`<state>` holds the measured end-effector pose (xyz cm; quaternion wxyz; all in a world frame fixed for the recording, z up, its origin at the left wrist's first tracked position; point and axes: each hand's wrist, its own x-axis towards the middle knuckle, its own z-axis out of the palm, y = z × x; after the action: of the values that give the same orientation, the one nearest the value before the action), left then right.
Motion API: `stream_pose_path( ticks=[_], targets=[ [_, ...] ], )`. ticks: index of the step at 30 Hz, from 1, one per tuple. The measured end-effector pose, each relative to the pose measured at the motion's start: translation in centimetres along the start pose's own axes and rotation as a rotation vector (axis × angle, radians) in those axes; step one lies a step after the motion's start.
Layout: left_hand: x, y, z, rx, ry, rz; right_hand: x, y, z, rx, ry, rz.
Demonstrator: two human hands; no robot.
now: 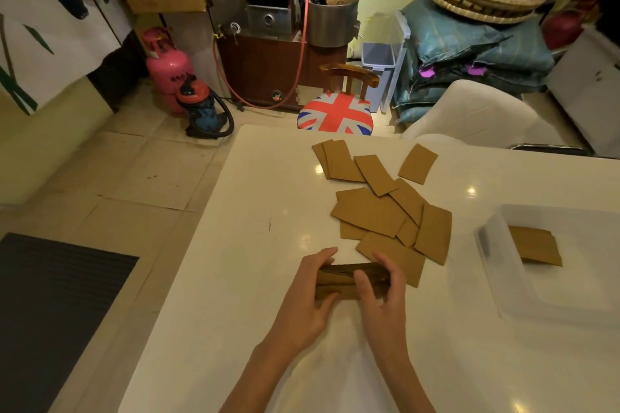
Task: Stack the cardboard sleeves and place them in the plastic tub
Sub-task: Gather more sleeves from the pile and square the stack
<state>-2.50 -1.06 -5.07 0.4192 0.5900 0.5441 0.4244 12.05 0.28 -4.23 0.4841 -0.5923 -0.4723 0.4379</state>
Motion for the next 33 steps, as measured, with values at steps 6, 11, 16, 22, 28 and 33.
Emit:
stream_pose_path(
  ticks=[6,11,16,22,28,33],
  targets=[
    [-0.7,0.1,1.7,-0.251,0.386,-0.164,-1.0,0.4,1.1,-0.033,-0.023,-0.017],
    [0.4,1.0,3.0,-0.229,0.499,-0.186,-0.9,0.4,1.6,0.062,0.102,0.070],
    [1.4,1.5,3.7,-0.252,0.564,-0.229,0.0,-0.2,1.7,0.046,0.157,0.051],
    [1.6,1.6,4.2,-0.250,0.577,-0.242,0.0,0.0,2.0,0.129,0.213,0.079],
    [1.6,2.6,5.1,-0.245,0.614,-0.218,-0.3,0.2,1.8,0.117,0.301,0.036],
    [1.8,2.3,5.5,-0.194,0.613,-0.237,-0.3,0.5,1.5,0.117,0.285,0.059]
  ],
)
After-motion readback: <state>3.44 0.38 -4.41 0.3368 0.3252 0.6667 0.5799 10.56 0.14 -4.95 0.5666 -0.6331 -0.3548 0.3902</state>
